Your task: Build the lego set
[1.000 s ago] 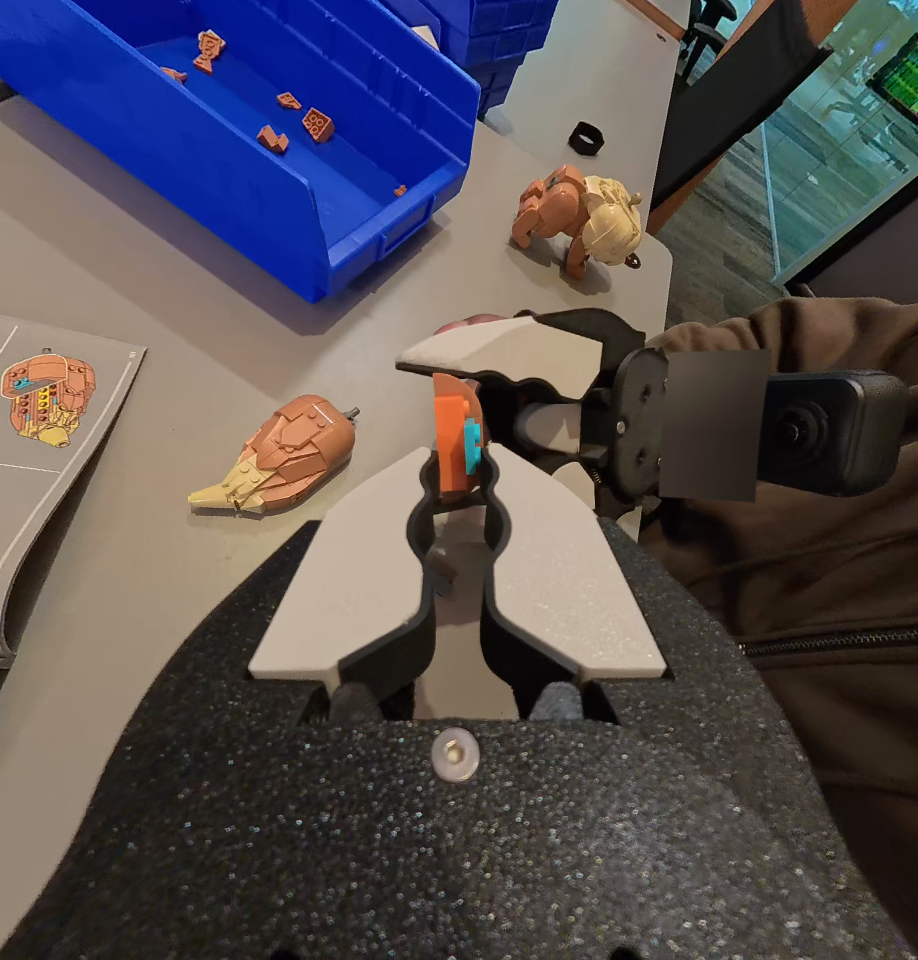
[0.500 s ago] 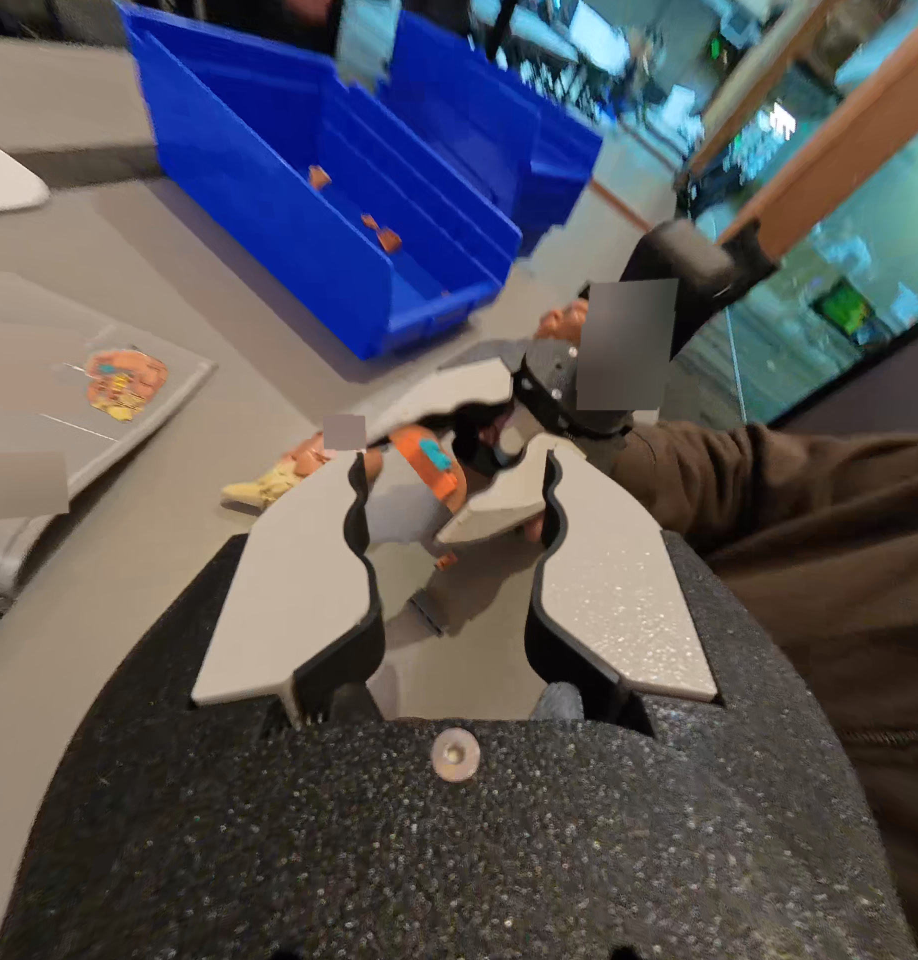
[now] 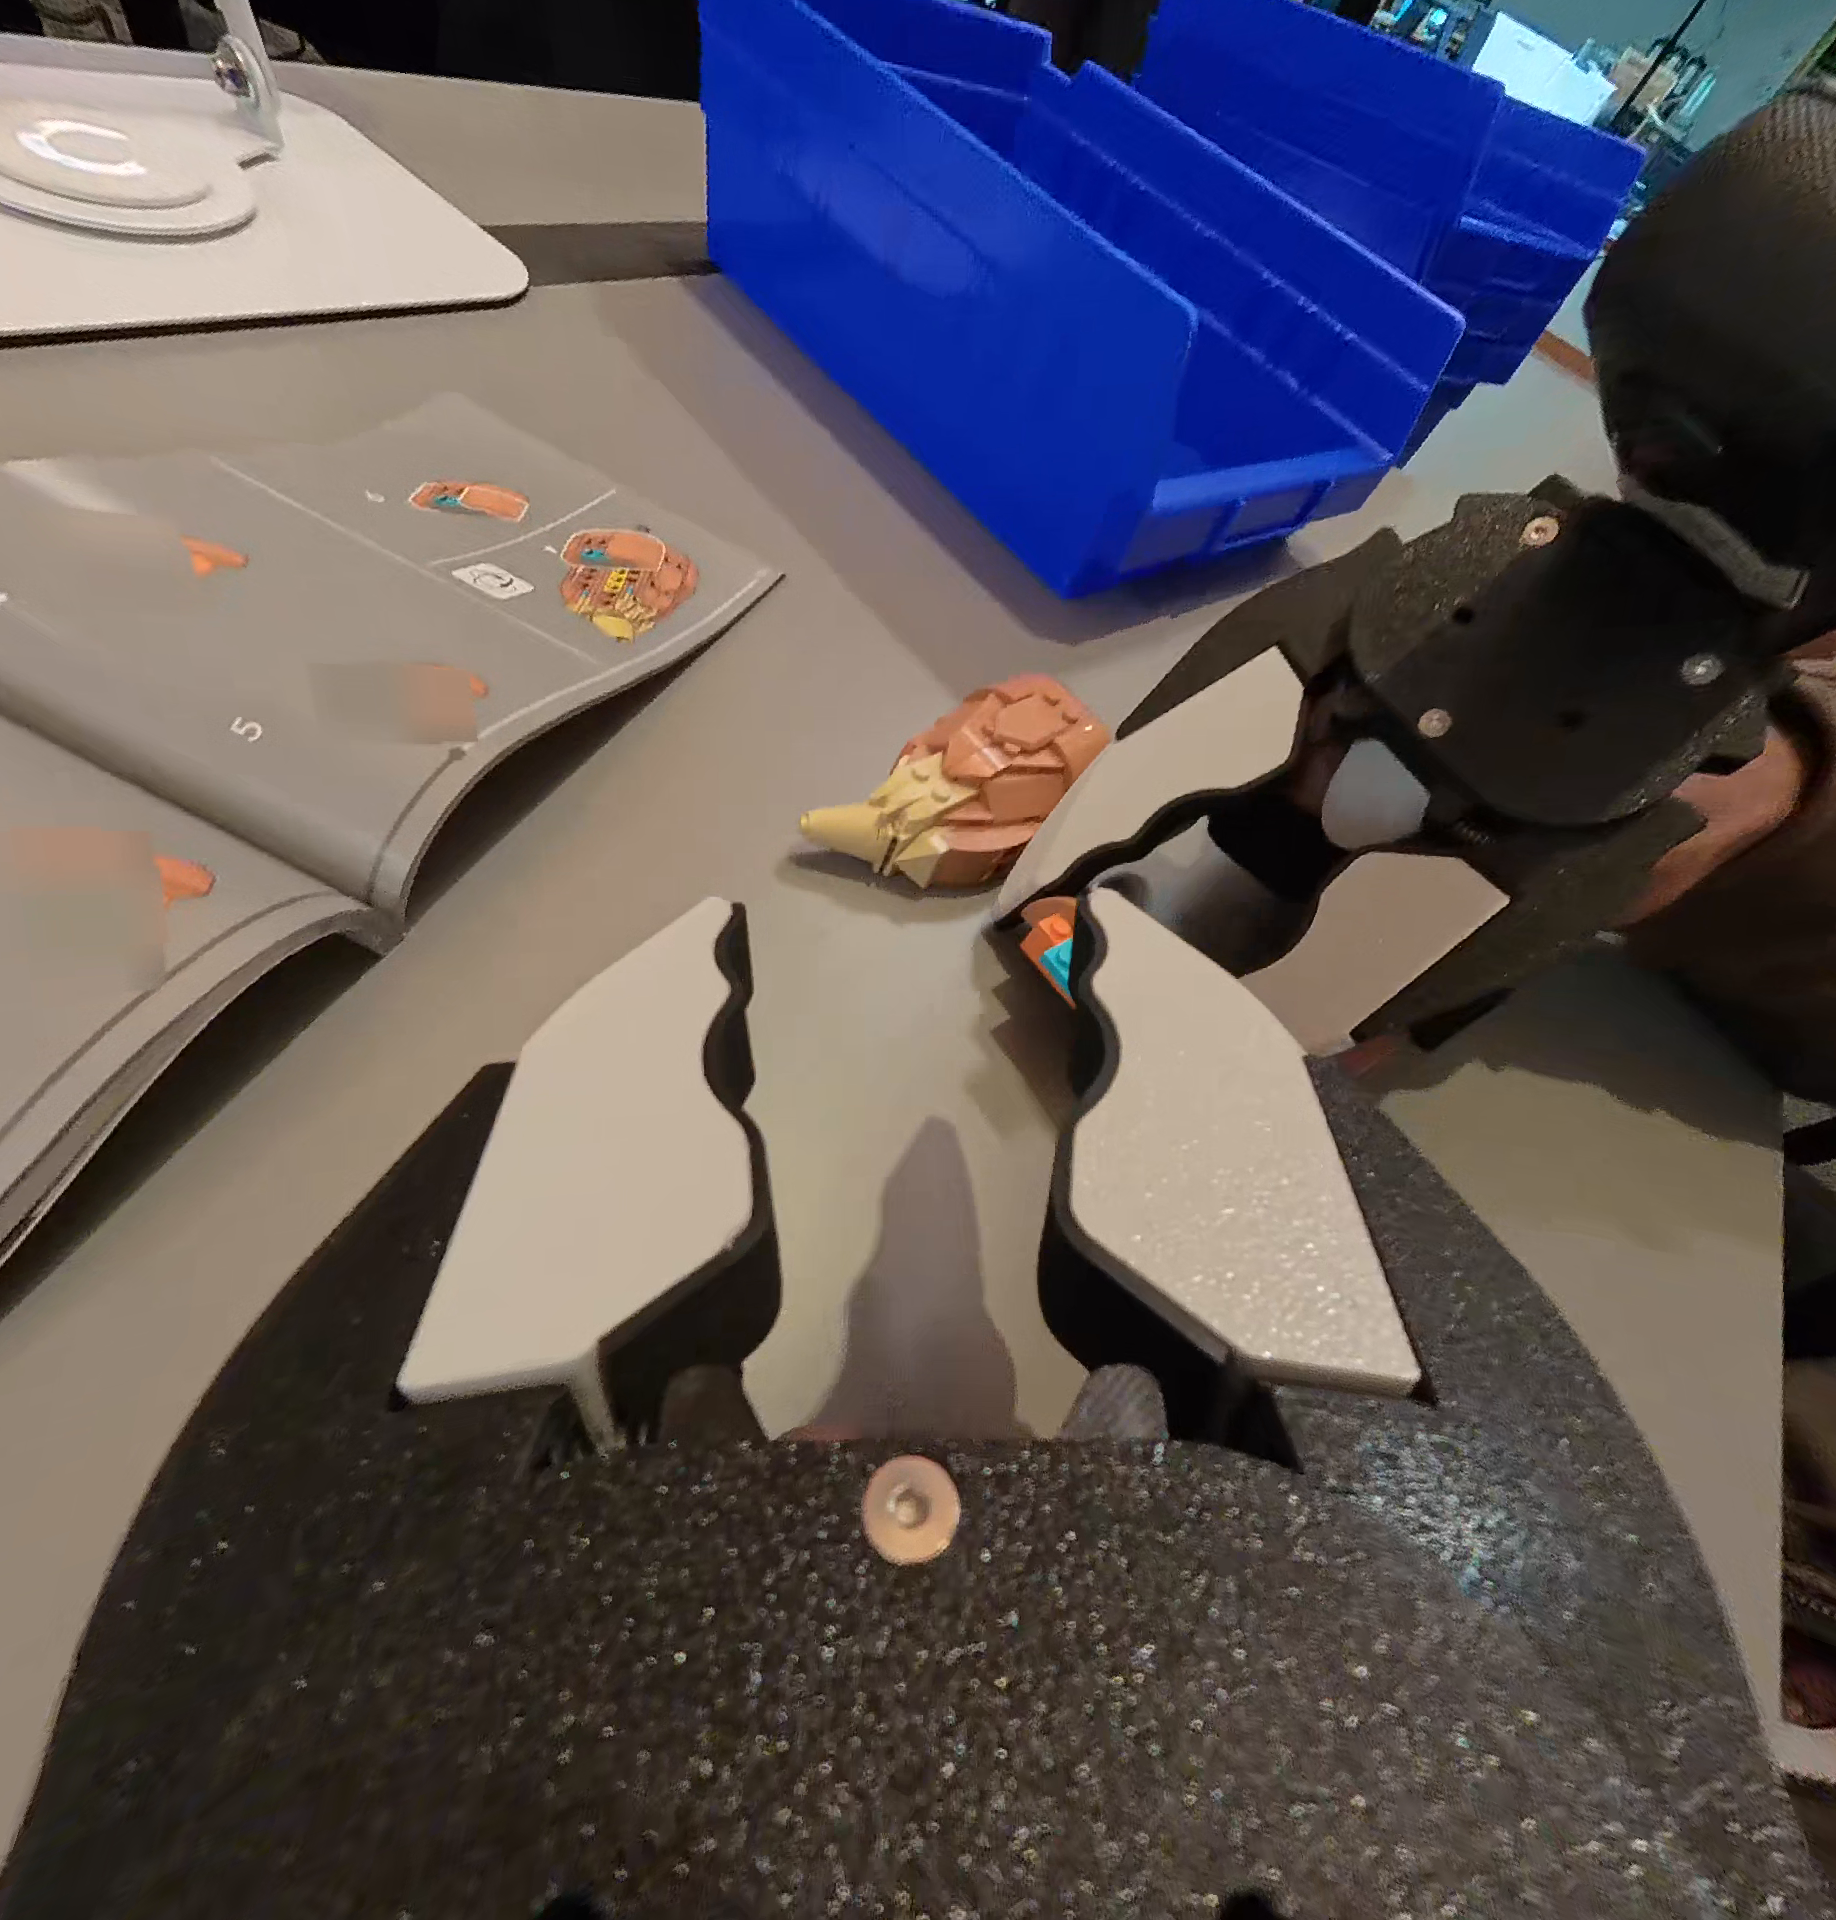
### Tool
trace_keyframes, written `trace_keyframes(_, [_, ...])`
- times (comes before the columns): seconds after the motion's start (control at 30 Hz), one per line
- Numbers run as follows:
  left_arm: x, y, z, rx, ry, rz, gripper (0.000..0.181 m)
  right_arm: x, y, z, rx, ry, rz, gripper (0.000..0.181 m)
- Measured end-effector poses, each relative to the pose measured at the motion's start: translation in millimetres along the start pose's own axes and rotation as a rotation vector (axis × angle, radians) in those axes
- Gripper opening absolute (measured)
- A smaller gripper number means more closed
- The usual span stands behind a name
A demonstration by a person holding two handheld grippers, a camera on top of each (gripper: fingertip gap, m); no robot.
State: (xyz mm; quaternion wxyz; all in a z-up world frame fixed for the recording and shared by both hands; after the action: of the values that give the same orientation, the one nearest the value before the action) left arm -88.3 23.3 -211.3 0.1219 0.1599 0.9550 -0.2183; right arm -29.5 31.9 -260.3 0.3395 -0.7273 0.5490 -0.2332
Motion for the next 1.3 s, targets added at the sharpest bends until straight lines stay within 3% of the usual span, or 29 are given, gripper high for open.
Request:
trace_keyframes(0.23, [-6.1, -9.1, 3.0, -0.056, 0.027, 0.062, 0.055, 1.0, 3.8, -1.8, -0.02, 0.01, -0.003, 0.052])
trace_keyframes(0.53, [-16.9, -12.6, 14.8, 0.006, 0.059, 0.104, 0.053, 7.3, -3.2, -0.4, -0.057, -0.004, -0.009, 0.057])
trace_keyframes(0.73, [-25.3, -26.2, 23.9, 0.02, 0.069, 0.133, 0.052, 4.5, -35.7, 9.9, -0.133, 0.016, 0.043, 0.058])
trace_keyframes(0.87, [-34.7, -37.5, 26.9, -0.003, 0.097, 0.166, 0.047, -3.8, -61.3, 25.5, -0.222, 0.095, 0.098, 0.049])
trace_keyframes(1.0, [-51.2, -37.3, 28.9, -0.008, 0.175, 0.213, 0.044, -6.5, -81.2, 18.9, -0.42, 0.182, 0.108, 0.019])
trace_keyframes(1.07, [-60.6, -34.5, 24.6, -0.043, 0.203, 0.231, 0.044, -5.2, -91.2, 5.7, -0.553, 0.219, 0.08, 0.013])
trace_keyframes(1.3, [-89.1, -23.2, 11.4, -0.105, 0.261, 0.281, 0.042, 0.7, -123.0, -47.8, -0.914, 0.367, -0.079, 0.03])
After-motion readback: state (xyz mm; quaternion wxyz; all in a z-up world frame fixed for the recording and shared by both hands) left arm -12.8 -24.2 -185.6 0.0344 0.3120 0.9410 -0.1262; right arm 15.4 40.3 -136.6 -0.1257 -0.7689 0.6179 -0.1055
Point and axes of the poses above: each gripper's, where its closed fingertips meet, y out along the fingers, z out of its underside, x = y × z across the jaws, the point moved 1 cm from there along -y, back along the fingers, and after that the axes turned 1 degree about z, right-handed, at the moved point
